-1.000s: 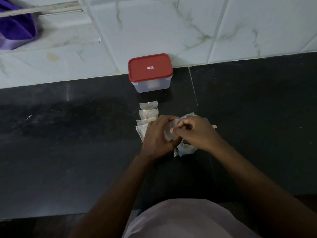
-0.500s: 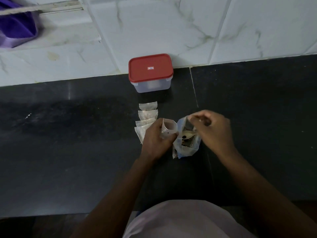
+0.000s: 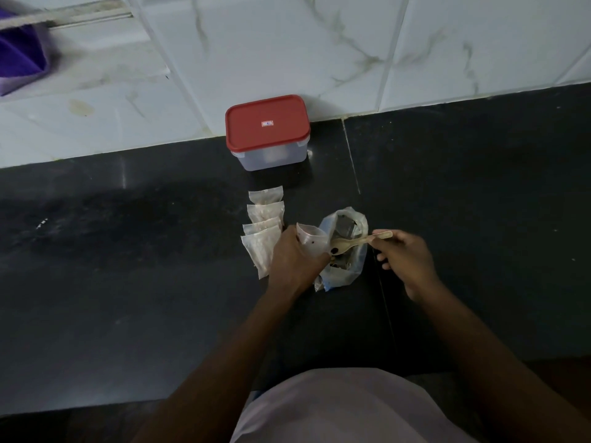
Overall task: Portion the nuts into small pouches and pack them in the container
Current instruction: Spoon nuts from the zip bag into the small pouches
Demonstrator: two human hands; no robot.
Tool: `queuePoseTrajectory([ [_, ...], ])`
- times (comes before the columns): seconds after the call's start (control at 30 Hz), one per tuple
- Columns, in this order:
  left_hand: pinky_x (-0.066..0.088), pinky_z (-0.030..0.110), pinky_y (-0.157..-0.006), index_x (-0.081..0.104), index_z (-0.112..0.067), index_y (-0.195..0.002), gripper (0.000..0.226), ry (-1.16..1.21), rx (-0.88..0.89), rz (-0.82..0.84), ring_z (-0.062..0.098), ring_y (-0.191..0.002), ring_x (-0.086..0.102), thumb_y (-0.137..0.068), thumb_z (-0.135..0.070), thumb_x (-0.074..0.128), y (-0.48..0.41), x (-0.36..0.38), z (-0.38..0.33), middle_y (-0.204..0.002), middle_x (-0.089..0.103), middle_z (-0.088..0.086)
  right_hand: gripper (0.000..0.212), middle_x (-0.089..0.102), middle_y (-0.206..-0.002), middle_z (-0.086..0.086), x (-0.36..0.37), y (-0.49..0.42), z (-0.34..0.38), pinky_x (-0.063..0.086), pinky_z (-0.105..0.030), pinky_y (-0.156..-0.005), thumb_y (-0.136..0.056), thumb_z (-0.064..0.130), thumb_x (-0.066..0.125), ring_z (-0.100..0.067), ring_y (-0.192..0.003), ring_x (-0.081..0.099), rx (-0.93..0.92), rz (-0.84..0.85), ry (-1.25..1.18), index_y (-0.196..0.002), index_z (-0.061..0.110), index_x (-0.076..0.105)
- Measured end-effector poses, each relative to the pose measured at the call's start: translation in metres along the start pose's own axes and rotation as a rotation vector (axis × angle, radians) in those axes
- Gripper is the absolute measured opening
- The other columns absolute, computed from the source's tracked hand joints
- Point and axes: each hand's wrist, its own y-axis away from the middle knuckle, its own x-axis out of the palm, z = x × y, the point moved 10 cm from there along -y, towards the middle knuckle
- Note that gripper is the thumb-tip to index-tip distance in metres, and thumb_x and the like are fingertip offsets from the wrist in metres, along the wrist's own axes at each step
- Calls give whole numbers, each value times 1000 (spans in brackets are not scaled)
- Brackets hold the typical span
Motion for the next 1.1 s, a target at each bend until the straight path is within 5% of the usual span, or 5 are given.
queuePoseTrajectory([
  [0.2, 57, 28, -83, 56, -24, -119, 62, 31, -93, 4, 4, -103, 62, -70, -41, 89, 14, 5, 26, -114, 64, -10, 14, 73, -95, 9, -6, 10, 41, 55, -29, -73, -96, 32, 67, -6, -87, 68, -296, 30, 107, -108, 30, 75],
  [0.37, 59, 29, -81, 51, -26, -119, 56, 133, -256, 58, 7, -100, 64, -76, -29, 87, 20, 18, 46, -115, 64, -5, 13, 73, -84, 8, 6, 21, 73, 49, -16, -66, -99, 33, 64, -2, -74, 66, -523, 215, 364, -106, 29, 73],
  [0.6, 54, 19, -69, 55, -23, -122, 48, 265, -315, 67, 7, -97, 66, -82, -21, 82, 22, 22, 46, -111, 66, -6, 8, 76, -86, -2, 26, 10, 55, 56, -29, -66, -98, 21, 65, -15, -78, 71, -327, 352, 200, -103, 22, 72],
  [0.9, 59, 27, -79, 54, -19, -124, 51, 213, -229, 66, 8, -98, 66, -81, -21, 82, 21, 20, 41, -110, 65, -4, 11, 72, -92, -2, 31, 0, 40, 55, -28, -74, -97, 30, 67, -11, -88, 68, -260, 128, 50, -105, 27, 75],
  [1.1, 51, 15, -69, 49, -26, -116, 47, 176, -155, 95, 0, -92, 62, -82, -18, 81, 21, 15, 34, -103, 60, -13, 19, 67, -109, 13, 36, -1, 40, 44, -24, -76, -106, 27, 52, -3, -101, 61, -274, 327, 204, -112, 29, 70],
])
